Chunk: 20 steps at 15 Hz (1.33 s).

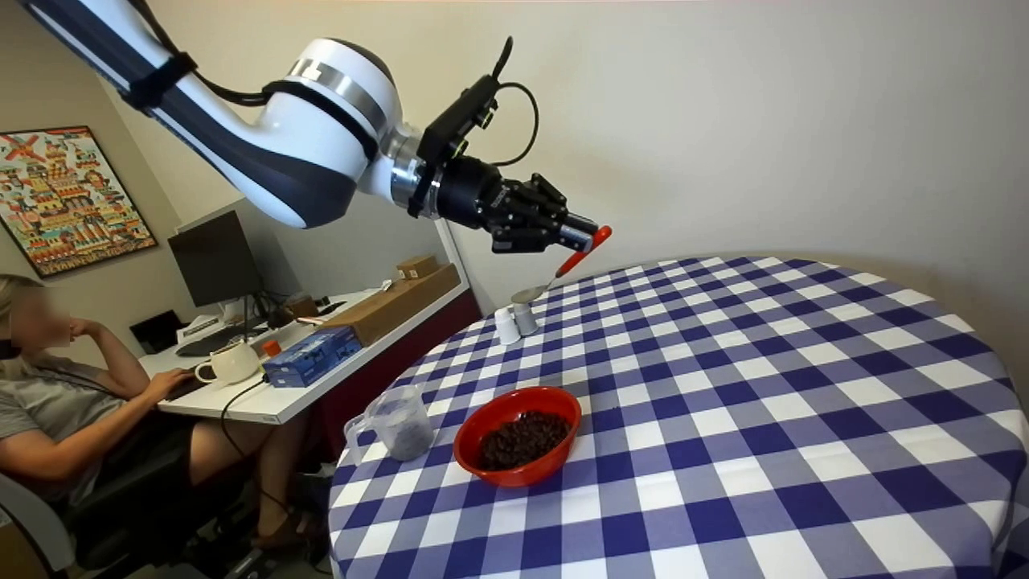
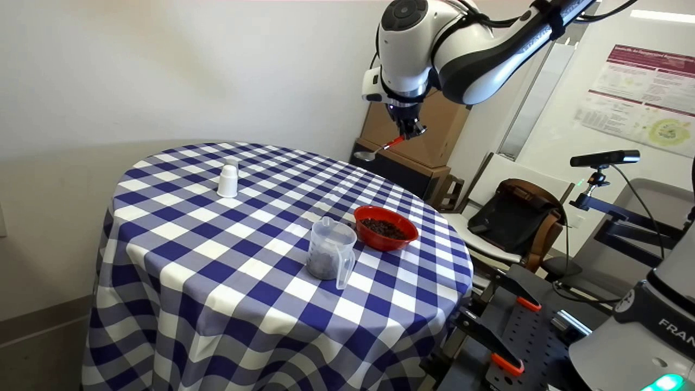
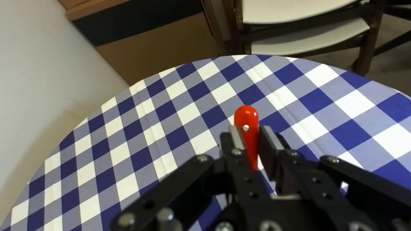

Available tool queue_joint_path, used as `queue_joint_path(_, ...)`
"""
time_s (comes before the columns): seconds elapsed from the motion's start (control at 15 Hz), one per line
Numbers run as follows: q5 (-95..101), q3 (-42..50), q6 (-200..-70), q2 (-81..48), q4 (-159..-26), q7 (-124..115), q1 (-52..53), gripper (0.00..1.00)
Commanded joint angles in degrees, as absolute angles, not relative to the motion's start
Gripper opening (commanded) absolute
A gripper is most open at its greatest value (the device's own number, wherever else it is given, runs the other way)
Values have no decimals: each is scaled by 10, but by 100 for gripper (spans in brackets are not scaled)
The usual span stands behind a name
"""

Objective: Put the spoon in the red bowl then take it out of the bowl and set it down on the table

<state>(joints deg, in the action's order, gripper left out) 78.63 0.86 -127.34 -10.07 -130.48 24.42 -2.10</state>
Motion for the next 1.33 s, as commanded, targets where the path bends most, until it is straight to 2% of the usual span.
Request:
queue_joint_path(0.0,775,3,-1261,-62,-1337,241,-18,5)
queue_joint_path(0.2,760,1,-1259,-45,-1349,252,-18,5)
queue_joint_path(0.67,870,6,-1270,-24,-1392,198,-18,5)
queue_joint_path(1.27,921,0,-1232,-53,-1432,157,-12,5)
